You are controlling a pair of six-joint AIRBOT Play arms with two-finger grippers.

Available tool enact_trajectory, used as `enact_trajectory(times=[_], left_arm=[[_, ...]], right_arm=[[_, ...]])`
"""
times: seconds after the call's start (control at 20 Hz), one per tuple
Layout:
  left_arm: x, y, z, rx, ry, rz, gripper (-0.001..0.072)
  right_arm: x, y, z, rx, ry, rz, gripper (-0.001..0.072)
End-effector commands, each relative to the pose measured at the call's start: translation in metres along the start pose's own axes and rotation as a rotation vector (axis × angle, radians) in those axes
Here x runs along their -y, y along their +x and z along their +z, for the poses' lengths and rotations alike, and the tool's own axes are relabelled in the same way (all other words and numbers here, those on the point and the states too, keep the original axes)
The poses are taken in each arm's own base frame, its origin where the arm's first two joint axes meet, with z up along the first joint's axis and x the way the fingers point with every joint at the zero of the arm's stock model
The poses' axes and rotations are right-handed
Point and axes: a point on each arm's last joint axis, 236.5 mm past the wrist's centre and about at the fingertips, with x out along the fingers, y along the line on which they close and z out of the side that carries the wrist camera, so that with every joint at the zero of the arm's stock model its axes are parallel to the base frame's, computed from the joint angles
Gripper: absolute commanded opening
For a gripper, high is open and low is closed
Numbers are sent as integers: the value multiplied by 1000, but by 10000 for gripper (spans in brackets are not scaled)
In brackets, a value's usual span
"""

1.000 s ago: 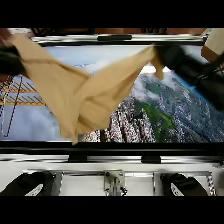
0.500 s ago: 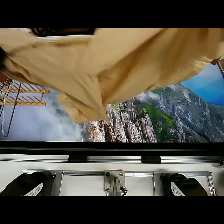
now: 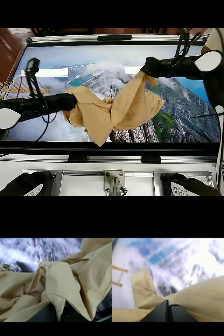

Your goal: Fold the shirts.

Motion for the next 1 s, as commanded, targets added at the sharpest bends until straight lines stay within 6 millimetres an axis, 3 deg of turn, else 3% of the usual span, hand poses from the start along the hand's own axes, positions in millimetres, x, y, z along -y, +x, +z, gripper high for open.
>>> enact_trajectory(times=[0.0,0.15,0.25,0.3,0.4,0.55,0.65,0.7,0.75,0.8,0.85,0.95], left_arm=[[11,18,-34,-86,103,-62,55],[9,9,-58,-191,235,-69,55],[23,0,-90,-307,397,-137,54],[31,-4,-115,-391,492,-182,54],[44,0,-154,-492,557,-239,54],[58,17,-199,-568,584,-277,54],[54,22,-223,-638,600,-277,54],[46,21,-231,-685,614,-260,54],[32,18,-236,-728,641,-224,54],[19,15,-237,-759,661,-176,54],[1,10,-236,-789,689,-117,54],[-27,1,-232,-836,734,-25,53]], right_arm=[[48,10,-35,-160,-14,-163,74],[71,-38,-37,-165,-95,-350,74],[79,-79,-49,-185,-64,-466,74],[86,-95,-67,-237,-37,-520,74],[109,-114,-123,-396,27,-620,74],[126,-107,-204,-527,172,-642,74],[128,-100,-252,-624,251,-620,91],[127,-98,-266,-665,271,-608,99],[126,-97,-267,-669,275,-602,101],[124,-97,-260,-651,266,-597,258],[119,-97,-248,-632,220,-572,517],[101,-97,-206,-540,88,-498,545]])
